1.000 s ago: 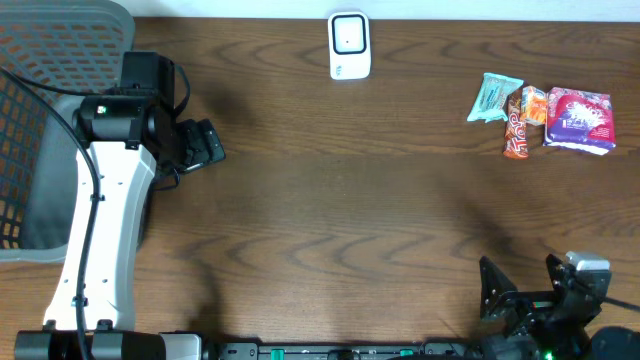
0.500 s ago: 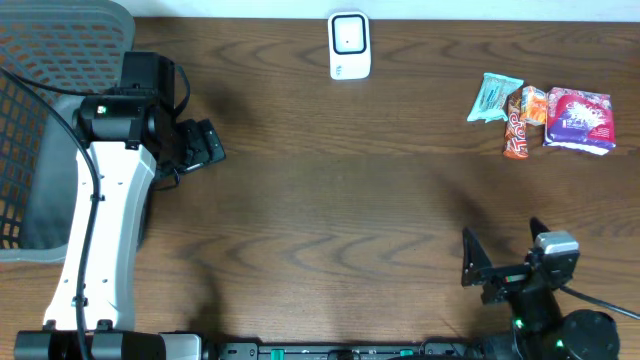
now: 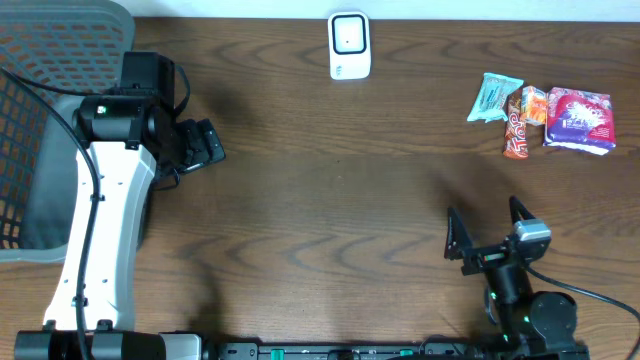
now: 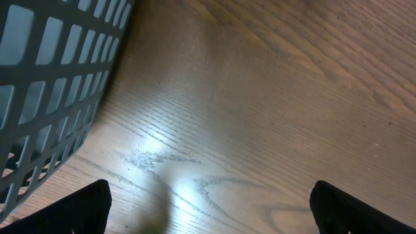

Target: Scan the item barcode

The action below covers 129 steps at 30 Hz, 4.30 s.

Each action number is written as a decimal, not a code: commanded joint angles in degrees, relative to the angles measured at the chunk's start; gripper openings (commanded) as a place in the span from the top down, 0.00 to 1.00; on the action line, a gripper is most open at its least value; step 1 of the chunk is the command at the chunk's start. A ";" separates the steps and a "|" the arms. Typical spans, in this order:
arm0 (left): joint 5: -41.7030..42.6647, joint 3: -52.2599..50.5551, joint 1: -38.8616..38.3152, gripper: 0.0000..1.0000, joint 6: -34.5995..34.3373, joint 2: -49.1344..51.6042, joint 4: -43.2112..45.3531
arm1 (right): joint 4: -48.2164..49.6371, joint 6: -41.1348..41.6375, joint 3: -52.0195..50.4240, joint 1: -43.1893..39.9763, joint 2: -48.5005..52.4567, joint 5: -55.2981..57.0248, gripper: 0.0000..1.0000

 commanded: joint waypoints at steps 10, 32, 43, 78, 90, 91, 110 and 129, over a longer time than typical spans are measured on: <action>-0.90 -0.35 0.24 0.02 0.28 0.22 -0.37 | 8.37 3.30 -9.29 -1.95 -0.37 1.31 0.01; -0.90 -0.35 0.24 0.02 0.28 0.22 -0.37 | 4.68 -7.10 -9.29 -3.65 -0.37 4.92 0.01; -0.90 -0.35 0.24 0.02 0.28 0.22 -0.37 | 4.61 -8.48 -9.29 -2.75 -0.37 4.92 0.01; -0.90 -0.35 0.24 0.02 0.28 0.22 -0.37 | 4.81 -5.53 -9.29 -3.06 -0.37 5.03 0.01; -0.90 -0.35 0.24 0.02 0.28 0.22 -0.37 | 4.85 -5.53 -9.29 -3.06 -0.37 5.03 0.01; -0.90 -0.35 0.24 0.02 0.28 0.22 -0.37 | 4.85 -5.53 -9.29 -3.06 -0.37 5.03 0.01; -1.16 -0.35 0.28 0.02 0.28 0.39 -0.37 | 4.87 -5.53 -9.29 -3.06 -0.37 5.03 0.01; -1.53 -5.66 0.28 0.02 -4.00 -6.64 -0.68 | 4.87 -5.53 -9.29 -3.06 -0.37 5.03 0.01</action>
